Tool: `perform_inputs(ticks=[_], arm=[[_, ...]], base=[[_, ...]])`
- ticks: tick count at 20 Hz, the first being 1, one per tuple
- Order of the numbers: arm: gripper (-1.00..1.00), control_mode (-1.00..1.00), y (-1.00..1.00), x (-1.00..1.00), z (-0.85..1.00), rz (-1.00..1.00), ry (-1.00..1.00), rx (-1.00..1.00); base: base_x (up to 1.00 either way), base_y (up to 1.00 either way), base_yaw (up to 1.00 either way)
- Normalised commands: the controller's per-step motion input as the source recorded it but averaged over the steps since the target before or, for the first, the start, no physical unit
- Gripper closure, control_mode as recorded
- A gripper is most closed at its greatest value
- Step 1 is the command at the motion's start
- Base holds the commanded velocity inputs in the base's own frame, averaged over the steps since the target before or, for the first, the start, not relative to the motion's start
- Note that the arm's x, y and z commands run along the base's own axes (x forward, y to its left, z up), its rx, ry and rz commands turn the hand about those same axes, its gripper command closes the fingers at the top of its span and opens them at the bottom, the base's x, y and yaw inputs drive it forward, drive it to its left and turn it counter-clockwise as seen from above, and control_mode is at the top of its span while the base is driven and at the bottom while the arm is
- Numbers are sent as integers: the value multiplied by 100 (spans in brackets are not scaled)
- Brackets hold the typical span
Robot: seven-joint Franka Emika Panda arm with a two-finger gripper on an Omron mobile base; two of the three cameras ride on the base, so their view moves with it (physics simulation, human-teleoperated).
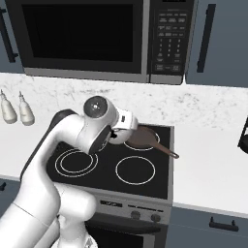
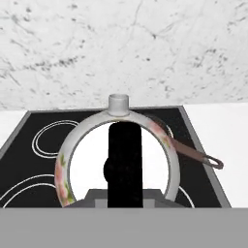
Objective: Pick the kettle from the counter and place it on a stove burner. Then turn the burner on.
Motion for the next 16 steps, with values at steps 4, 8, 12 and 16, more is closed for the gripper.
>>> perform_inputs(ticks=[4, 8, 12, 16], arm=[[100, -100, 100, 2, -5, 4, 20, -1], [100, -100, 100, 19, -35, 2, 22, 0], [100, -100, 100, 12, -49, 0, 20, -4], [100, -100, 100, 23, -55, -2, 21, -25]], base=[[0, 0, 0], [0, 0, 0], [0, 0, 0], [0, 0, 0]])
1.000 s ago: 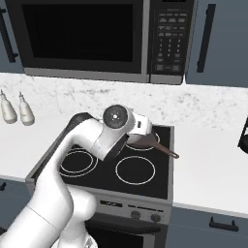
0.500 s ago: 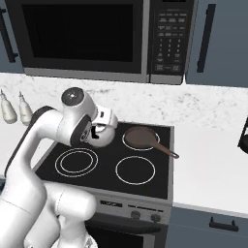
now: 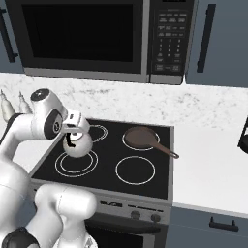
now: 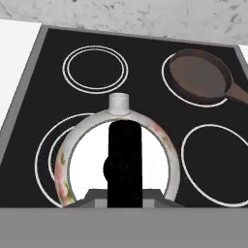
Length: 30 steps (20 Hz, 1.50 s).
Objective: Pick the kettle from the counter and place it on a stove burner. Then turn the burner on.
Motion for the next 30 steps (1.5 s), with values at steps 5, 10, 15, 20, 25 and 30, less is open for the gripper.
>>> perform_inputs(ticks=[5, 10, 15, 20, 25, 30], arm=[[100, -100, 62, 25, -43, 1, 17, -7], [100, -100, 25, 56, -57, 0, 17, 1], [100, -100, 12, 21, -38, 4, 7, 1], [100, -100, 0, 35, -54, 1, 1, 0], [100, -100, 0, 33, -39, 0, 0, 0], [100, -100, 0, 9, -22, 0, 9, -1]], base=[[0, 0, 0], [0, 0, 0], [0, 0, 0], [0, 0, 0], [0, 0, 0], [0, 0, 0]])
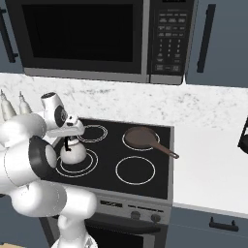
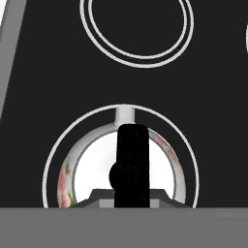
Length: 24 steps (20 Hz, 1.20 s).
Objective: Pick the kettle from the counter and place it on a stove burner. Then turn the burner on.
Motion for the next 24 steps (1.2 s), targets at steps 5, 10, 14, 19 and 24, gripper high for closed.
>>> perform_inputs(ticks=[5, 10, 14, 19, 24], arm=[[100, -100, 0, -22, -11, 0, 2, -2], [100, -100, -6, -28, -13, 0, 2, -1], [100, -100, -4, -7, -3, 0, -1, 0], [-100, -100, -4, -1, -1, 0, -5, 0], [-100, -100, 0, 0, 0, 0, 0, 0]], base=[[0, 0, 0], [0, 0, 0], [0, 0, 0], [0, 0, 0], [0, 0, 0]])
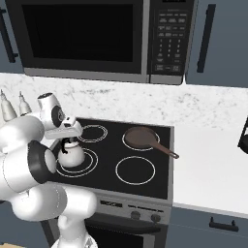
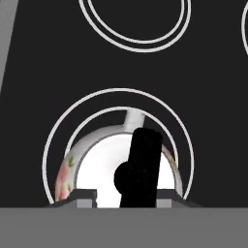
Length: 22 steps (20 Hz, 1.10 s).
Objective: Pick the kettle from the counter and place it on a stove burner. Then turn the burner on.
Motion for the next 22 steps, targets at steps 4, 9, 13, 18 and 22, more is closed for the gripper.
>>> perform_inputs(ticks=[4, 9, 13, 18, 22], arm=[[-100, -100, 0, 0, 5, 0, -2, 0], [-100, -100, 0, -3, 16, 0, -10, 0], [-100, -100, 11, -35, 28, 0, -20, 0], [-100, -100, 71, -98, 30, 11, -42, -8], [-100, -100, 92, -100, -10, 8, -34, -10]], base=[[0, 0, 0], [0, 0, 0], [0, 0, 0], [0, 0, 0], [0, 0, 0]])
